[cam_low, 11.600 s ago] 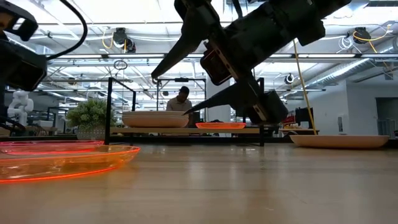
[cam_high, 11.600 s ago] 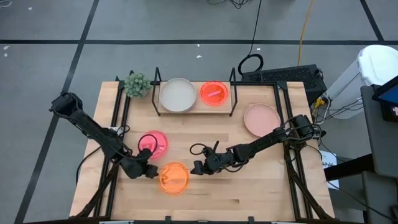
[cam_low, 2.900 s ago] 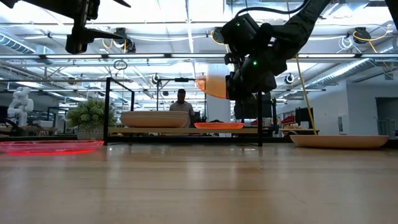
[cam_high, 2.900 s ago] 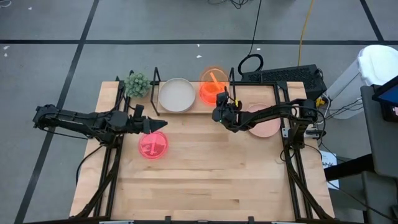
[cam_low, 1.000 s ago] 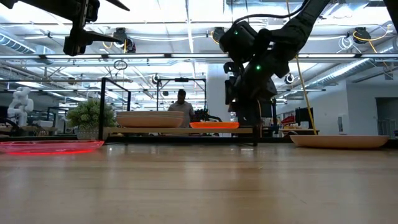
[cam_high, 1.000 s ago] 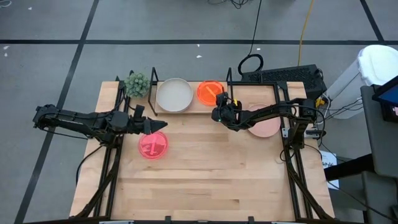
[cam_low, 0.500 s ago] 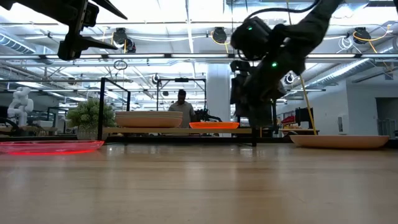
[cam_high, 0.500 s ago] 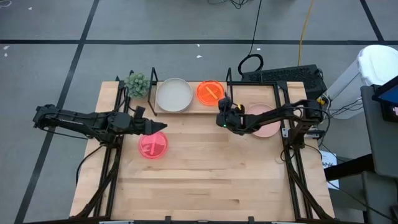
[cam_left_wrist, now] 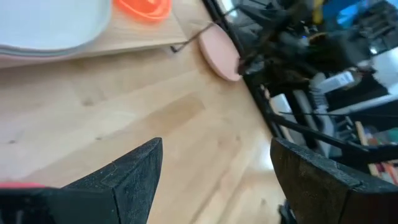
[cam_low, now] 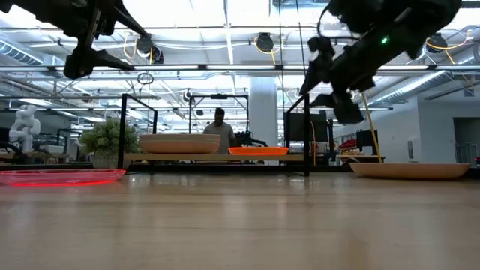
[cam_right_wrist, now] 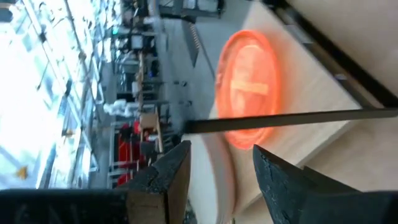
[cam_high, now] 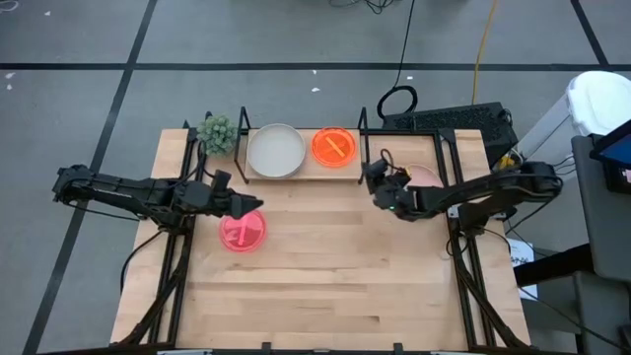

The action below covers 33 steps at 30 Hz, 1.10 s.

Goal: Place and stack plates onto a shelf
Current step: Adjust the position of the shelf

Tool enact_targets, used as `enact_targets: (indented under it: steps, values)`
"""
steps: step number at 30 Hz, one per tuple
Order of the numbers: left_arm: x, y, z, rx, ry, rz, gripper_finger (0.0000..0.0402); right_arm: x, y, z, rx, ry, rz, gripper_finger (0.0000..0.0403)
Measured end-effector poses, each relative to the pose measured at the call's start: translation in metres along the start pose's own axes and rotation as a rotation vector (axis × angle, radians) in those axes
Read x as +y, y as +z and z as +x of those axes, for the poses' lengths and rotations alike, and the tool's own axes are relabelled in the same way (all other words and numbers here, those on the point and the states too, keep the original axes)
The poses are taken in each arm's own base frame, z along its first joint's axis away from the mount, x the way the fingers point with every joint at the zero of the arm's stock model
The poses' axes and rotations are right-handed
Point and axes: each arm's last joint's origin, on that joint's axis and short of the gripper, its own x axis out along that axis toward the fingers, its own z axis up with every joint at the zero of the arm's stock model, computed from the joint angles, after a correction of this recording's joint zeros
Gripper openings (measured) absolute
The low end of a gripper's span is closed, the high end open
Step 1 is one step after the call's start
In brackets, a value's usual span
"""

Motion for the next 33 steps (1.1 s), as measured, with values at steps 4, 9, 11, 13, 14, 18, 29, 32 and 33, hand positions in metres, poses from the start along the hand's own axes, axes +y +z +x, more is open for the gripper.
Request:
enact_targets:
  steps: [4, 9, 11, 13, 14, 18, 29, 32, 33]
  values:
    - [0.002, 0.0, 0.0, -0.023, 0.034, -0.011, 0.0303, 0.015, 0.005, -0.016, 0.044, 0.053, -0.051, 0.0157]
    - [0.007, -0.001, 0.0, -0.027, 0.093, -0.01, 0.0303, 0.026, 0.008, -0.024, 0.062, 0.096, -0.105, 0.0139]
    - [0.012, -0.002, -0.001, -0.041, 0.149, -0.025, 0.0303, 0.025, 0.008, -0.024, 0.061, 0.092, -0.113, 0.0125]
    - [0.017, -0.003, -0.002, -0.065, 0.209, -0.037, 0.0303, 0.023, 0.008, -0.021, 0.052, 0.085, -0.118, 0.0109]
    - [0.019, -0.003, -0.002, -0.073, 0.232, -0.043, 0.0303, 0.022, 0.007, -0.019, 0.045, 0.08, -0.116, 0.01]
    - [0.026, -0.003, -0.003, -0.072, 0.294, -0.071, 0.0303, 0.016, 0.007, -0.009, 0.029, 0.051, -0.091, 0.0067]
    - [0.031, -0.002, -0.004, -0.088, 0.344, -0.128, 0.0264, 0.004, 0.006, 0.011, 0.02, 0.003, -0.038, 0.0009]
    - [0.034, -0.003, -0.004, -0.083, 0.371, -0.142, 0.0254, 0.004, 0.008, 0.013, -0.004, 0.006, -0.03, 0.0002]
    - [0.035, -0.004, -0.005, -0.081, 0.383, -0.151, 0.0251, 0.004, 0.008, 0.014, -0.008, 0.006, -0.028, 0.0001]
